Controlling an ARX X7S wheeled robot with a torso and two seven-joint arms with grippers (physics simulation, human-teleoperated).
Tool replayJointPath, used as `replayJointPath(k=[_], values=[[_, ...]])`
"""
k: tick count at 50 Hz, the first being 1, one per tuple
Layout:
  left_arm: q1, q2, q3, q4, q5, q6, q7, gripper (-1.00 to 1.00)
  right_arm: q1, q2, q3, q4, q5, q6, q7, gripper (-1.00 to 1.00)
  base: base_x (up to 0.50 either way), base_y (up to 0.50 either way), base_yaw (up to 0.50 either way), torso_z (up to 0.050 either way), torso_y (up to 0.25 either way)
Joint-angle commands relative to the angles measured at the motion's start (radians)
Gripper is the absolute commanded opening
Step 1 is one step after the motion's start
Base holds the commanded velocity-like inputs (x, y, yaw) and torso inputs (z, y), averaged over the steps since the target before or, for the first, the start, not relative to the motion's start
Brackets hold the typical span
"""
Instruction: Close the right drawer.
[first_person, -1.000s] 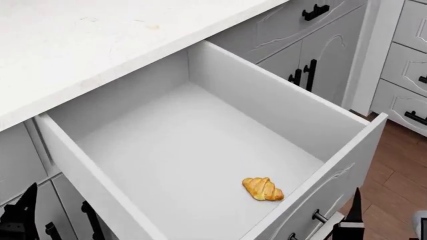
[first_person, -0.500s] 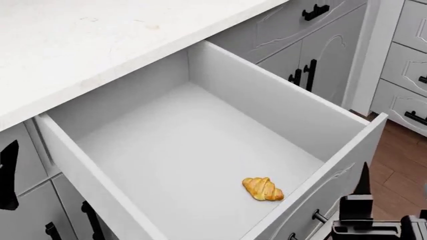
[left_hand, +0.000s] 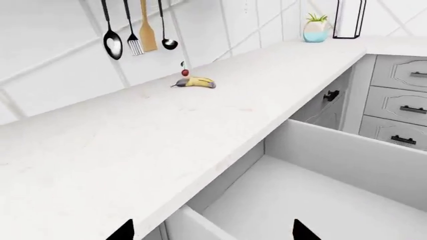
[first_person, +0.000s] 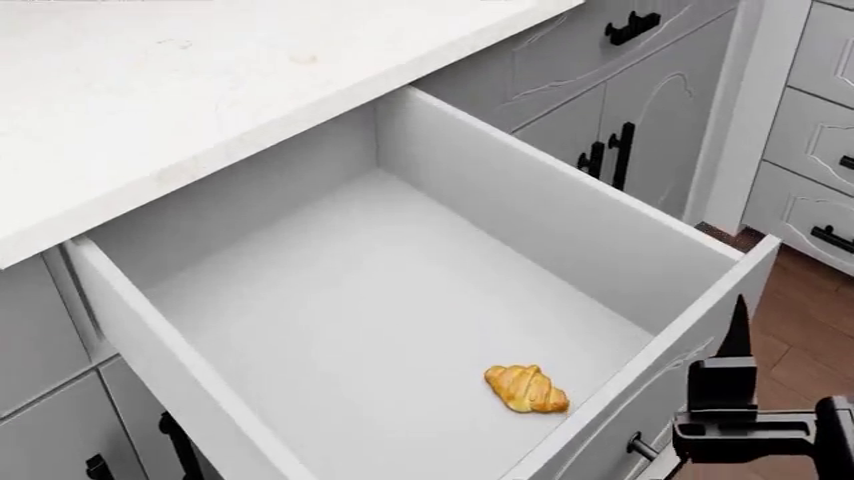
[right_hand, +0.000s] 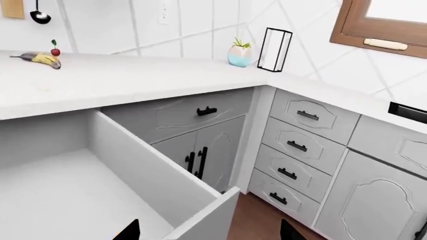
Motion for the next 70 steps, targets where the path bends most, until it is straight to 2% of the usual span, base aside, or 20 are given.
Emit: replayJointPath(k=[1,70], values=[[-0.014,-0.011,-0.003,-0.004,-0.019,-0.007,-0.008,1.0,0.023,0.009,-0.005,-0.005,0.019,0.016,0.008,1.0,0.12,-0.12,0.0,0.0,0.0],[0.034,-0.037,-0.002,-0.017,-0.028,0.043,-0.01,1.0,0.026,0.019,-0.06,-0.007,0.003,-0.007,0.003,1.0,0.1,-0.11,0.0,0.0,0.0]])
